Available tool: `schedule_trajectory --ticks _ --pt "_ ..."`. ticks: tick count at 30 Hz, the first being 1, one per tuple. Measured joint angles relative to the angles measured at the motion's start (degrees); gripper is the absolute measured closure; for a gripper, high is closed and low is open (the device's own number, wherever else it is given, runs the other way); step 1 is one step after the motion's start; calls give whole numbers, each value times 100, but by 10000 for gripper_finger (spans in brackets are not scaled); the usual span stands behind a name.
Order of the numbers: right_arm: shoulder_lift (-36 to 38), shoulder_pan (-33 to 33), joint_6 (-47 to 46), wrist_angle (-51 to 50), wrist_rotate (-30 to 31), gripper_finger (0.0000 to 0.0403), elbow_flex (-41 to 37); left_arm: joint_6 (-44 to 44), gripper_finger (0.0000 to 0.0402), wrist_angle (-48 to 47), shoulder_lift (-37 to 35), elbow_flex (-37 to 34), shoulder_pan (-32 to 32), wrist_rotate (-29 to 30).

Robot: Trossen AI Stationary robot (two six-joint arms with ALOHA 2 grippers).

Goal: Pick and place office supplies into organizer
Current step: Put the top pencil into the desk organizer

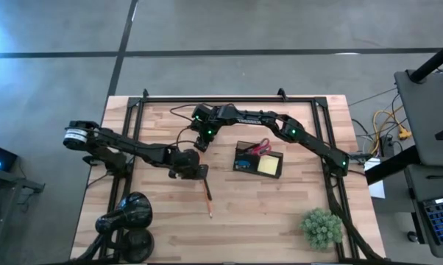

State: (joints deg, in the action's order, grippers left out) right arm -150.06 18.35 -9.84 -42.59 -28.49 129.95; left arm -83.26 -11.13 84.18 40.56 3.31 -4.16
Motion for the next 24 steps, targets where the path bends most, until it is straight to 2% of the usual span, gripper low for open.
schedule_trajectory --ticks 16,24 --pt "-2 0 1 0 0 394 -1 460 330 21 -7 -10 -241 9" --pt "-2 0 42 -8 -1 394 -2 418 330 369 481 -31 -258 -241"
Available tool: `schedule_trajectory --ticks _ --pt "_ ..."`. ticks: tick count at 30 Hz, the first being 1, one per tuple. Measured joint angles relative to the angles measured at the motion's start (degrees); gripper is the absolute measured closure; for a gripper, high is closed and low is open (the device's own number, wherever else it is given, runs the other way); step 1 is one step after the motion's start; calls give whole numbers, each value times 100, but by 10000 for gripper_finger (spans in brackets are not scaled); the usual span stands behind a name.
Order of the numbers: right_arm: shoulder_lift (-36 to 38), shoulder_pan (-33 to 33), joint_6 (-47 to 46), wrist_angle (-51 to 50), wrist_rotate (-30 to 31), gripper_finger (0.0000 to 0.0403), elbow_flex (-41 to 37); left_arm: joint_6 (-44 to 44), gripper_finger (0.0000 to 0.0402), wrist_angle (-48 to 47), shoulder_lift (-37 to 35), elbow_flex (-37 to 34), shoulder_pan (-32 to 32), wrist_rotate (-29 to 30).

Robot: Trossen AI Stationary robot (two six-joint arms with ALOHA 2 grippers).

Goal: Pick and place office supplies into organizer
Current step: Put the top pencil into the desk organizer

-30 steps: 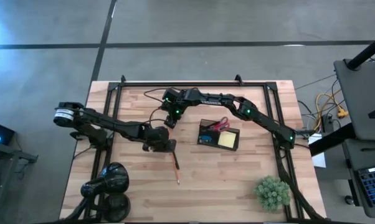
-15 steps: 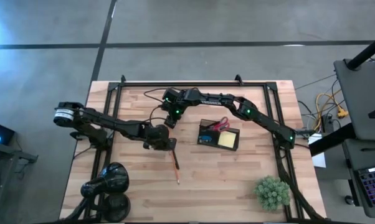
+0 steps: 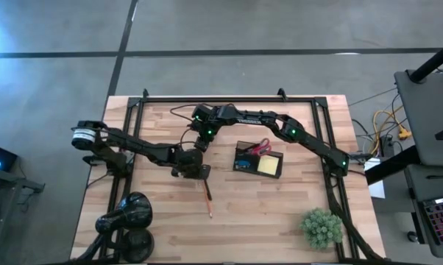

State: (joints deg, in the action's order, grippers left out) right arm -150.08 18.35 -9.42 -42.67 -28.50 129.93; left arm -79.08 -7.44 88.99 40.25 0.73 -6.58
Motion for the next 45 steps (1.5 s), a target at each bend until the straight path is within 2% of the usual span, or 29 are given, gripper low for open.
schedule_trajectory --ticks 4,15,23,30,37,39,42,45 --pt "0 0 1 -19 -1 394 0 -7 330 255 50 52 2 -92" --pt "0 -20 45 -20 5 394 2 -5 330 -447 -343 39 2 -17" --pt "0 -22 45 -32 6 394 2 131 331 -361 -326 37 2 -30" --pt "17 -21 17 -75 63 394 2 335 391 -428 -319 10 4 -1" --pt "425 -28 -60 -324 59 394 -11 503 394 -497 -358 26 4 -21" --pt "609 -28 -56 -400 297 394 0 612 395 -505 -396 26 5 -50" --pt "900 -26 88 -657 1126 394 0 864 395 -826 -625 38 2 -215" --pt "1317 -22 379 -1119 2123 394 -2 1447 395 -2120 -1144 303 2 -294"
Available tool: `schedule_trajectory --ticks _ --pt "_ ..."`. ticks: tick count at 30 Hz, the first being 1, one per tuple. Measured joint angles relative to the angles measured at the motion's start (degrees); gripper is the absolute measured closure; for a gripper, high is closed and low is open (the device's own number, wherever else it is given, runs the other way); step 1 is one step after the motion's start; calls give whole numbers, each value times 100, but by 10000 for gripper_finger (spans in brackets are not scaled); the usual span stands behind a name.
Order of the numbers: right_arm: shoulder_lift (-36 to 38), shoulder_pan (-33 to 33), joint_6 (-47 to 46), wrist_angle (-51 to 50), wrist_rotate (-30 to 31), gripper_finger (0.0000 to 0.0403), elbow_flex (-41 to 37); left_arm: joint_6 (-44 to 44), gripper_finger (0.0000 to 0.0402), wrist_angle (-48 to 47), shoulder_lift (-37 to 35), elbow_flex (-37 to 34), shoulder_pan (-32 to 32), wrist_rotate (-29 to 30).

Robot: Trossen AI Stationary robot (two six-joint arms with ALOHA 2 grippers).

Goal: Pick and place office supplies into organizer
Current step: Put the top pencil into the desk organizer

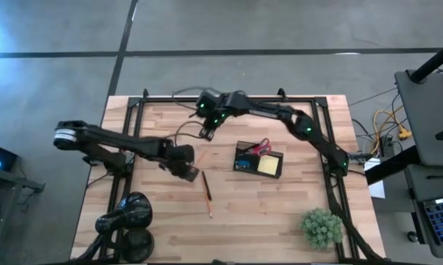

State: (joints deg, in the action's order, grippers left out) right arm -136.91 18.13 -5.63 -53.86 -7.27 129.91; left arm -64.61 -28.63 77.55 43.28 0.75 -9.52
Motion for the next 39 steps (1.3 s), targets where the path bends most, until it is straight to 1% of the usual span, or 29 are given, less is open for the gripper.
schedule_trajectory --ticks 2,4,6,8,10,12,13,15,17,19,21,23,27,29,33,36,39 --pt "369 -21 259 -399 776 394 3 661 395 -1042 -408 421 3 250" --pt "736 -53 454 -830 1562 394 11 1577 395 -2046 -705 1007 -69 637" --pt "1057 -116 546 -1253 2284 394 -25 2641 395 -3112 -762 1651 -153 1140" --pt "1382 -159 455 -1660 2688 394 -97 4093 395 -3913 -664 2305 -231 1703" --pt "1774 -177 -17 -2077 2832 394 -194 5496 395 -4600 -424 2913 -290 2345" --pt "2204 -175 -929 -2569 3081 394 -342 6678 395 -5101 -75 3413 -326 3153" --pt "2429 -179 -1467 -2791 3324 394 -444 7233 395 -5151 95 3626 -341 3488" --pt "2893 -238 -2524 -3193 3926 394 -707 8315 395 -5067 404 3949 -345 4168" --pt "3437 -389 -3612 -3540 4495 394 -1029 9325 395 -4767 689 4195 -343 4853" --pt "4037 -651 -4471 -3614 4845 394 -1429 10489 395 -4230 945 4312 -341 5596" --pt "4672 -958 -5000 -3590 4973 394 -1929 11779 395 -3475 1166 4329 -339 6251" --pt "5181 -1307 -5625 -3610 5197 394 -2348 12872 395 -2575 1285 4326 -341 6589" --pt "6087 -1950 -6495 -3616 5235 394 -3188 14295 390 -1129 1363 4326 -269 7027" --pt "6463 -2219 -6851 -3621 5234 394 -3525 14585 390 -724 1395 4332 -169 7110" --pt "6930 -2610 -7339 -3611 5235 394 -3995 14798 389 -648 1497 4300 5 7077" --pt "7132 -2756 -7350 -3605 5233 394 -4172 14940 388 -633 1748 4151 80 7018" --pt "7174 -2775 -7202 -3596 5170 394 -4207 14962 387 -671 2107 4023 170 6970"
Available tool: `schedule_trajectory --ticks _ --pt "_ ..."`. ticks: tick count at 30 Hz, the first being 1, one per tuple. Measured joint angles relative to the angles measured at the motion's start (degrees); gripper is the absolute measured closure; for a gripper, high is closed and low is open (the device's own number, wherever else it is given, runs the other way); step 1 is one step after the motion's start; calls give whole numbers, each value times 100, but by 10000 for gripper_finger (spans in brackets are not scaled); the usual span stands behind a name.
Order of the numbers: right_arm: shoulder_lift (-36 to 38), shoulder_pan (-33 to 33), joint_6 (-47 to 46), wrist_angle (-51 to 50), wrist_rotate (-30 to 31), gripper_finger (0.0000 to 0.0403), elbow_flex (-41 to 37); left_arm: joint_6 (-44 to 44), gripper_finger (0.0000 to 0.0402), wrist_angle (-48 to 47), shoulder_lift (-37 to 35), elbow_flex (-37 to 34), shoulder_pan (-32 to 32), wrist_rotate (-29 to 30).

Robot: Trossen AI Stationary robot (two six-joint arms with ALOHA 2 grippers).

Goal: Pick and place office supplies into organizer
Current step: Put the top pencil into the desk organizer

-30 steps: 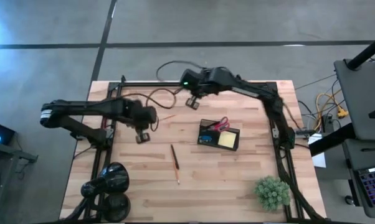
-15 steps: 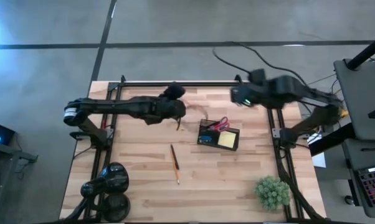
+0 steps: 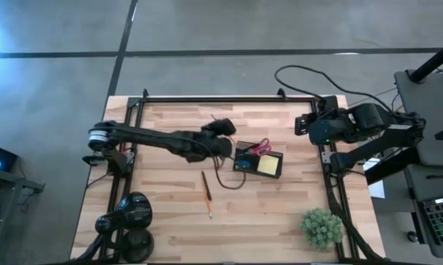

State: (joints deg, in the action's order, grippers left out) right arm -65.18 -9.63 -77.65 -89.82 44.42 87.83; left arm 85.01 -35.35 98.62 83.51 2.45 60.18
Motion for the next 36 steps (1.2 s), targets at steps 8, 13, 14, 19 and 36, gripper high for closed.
schedule_trajectory --ticks 8,13,14,19,36 --pt "-67 0 592 8 -155 394 2 -159 386 249 826 129 18 248" --pt "-108 2 831 0 -157 394 0 -54 385 247 866 489 14 115" --pt "-115 2 866 2 -159 394 0 -37 385 244 878 580 12 26" --pt "-117 17 936 -11 -157 394 0 46 385 238 1296 878 12 -129" --pt "-82 28 1216 -20 -272 394 0 -164 372 191 1904 1182 51 -371"
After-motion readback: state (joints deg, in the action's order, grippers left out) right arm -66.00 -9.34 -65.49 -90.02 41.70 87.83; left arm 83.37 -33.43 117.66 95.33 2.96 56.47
